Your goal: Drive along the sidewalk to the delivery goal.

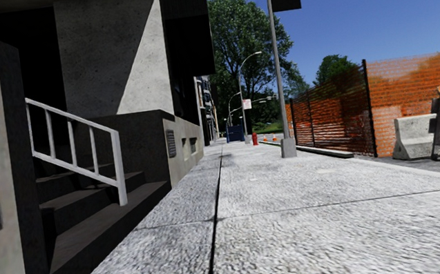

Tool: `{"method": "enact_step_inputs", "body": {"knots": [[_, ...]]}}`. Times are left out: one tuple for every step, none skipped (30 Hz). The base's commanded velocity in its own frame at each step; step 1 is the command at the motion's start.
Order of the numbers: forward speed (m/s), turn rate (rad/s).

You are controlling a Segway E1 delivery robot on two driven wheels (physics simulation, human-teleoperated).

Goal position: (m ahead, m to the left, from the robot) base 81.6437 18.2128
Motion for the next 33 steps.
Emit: {"method": "enact_step_inputs", "body": {"knots": [[2.0,0.0],[2.0,0.0],[2.0,0.0],[2.0,0.0],[2.0,0.0],[2.0,0.0],[2.0,0.0],[2.0,0.0],[2.0,0.0],[2.0,0.0],[2.0,0.0],[2.0,0.0],[2.0,0.0],[2.0,0.0],[2.0,0.0],[2.0,0.0],[2.0,0.0],[2.0,0.0],[2.0,0.0],[2.0,0.0],[2.0,0.0],[2.0,0.0],[2.0,0.0],[2.0,0.0],[2.0,0.0],[2.0,0.0],[2.0,0.0],[2.0,0.0],[2.0,0.0],[2.0,0.0],[2.0,0.0],[2.0,0.0],[2.0,0.0]]}}
